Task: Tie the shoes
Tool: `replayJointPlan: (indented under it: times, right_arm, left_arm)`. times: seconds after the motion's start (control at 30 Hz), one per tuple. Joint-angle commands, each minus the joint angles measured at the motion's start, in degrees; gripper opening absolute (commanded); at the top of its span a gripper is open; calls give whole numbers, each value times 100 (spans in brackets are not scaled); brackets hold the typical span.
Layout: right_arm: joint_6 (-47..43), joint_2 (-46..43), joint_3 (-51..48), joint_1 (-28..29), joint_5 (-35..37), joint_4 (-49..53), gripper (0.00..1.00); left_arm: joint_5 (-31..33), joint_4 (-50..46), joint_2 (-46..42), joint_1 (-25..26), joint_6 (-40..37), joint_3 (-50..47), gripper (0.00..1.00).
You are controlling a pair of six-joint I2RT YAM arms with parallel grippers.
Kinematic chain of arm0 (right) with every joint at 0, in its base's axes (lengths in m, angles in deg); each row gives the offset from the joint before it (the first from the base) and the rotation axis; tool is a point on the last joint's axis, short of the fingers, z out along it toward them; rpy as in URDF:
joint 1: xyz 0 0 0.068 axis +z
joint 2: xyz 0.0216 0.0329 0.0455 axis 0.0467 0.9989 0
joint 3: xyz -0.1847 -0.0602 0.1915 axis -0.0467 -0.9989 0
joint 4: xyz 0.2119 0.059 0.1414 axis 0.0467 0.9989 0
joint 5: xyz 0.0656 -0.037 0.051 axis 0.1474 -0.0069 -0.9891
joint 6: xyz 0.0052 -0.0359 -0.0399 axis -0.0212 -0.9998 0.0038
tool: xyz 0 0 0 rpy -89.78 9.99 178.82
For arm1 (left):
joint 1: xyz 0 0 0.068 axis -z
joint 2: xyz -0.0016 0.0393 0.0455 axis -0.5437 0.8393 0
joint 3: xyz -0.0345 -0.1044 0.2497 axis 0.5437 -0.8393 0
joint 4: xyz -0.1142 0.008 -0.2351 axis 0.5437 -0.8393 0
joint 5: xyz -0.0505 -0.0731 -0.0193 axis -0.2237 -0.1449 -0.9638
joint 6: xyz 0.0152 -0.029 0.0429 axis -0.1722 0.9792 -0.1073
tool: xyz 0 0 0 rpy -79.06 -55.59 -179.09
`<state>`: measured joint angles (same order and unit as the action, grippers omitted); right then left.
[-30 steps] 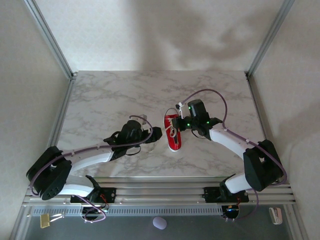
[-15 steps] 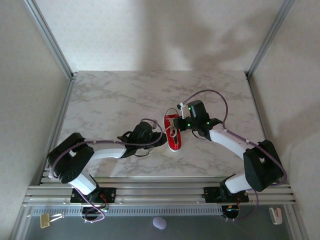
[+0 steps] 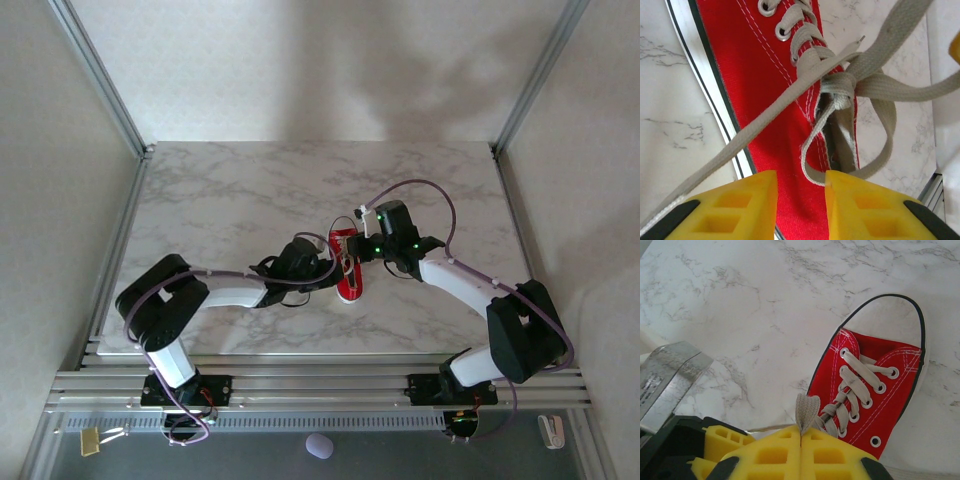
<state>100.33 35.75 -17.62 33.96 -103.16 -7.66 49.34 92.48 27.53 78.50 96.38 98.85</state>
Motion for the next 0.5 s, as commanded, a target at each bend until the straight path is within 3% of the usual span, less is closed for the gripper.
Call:
replayJointPlan:
  times: [0.0, 0.3, 0.47]
  right_arm:
    - [56, -108, 45, 38, -41, 136, 0]
    - [27, -142, -17, 40, -18, 171, 0]
    - [4, -121, -17, 36, -31, 173, 0]
  left_arm:
    - [119, 60, 107, 41, -41, 231, 31]
    - [85, 72, 283, 41, -63, 378, 29]
    - [87, 55, 328, 41, -93, 468, 23]
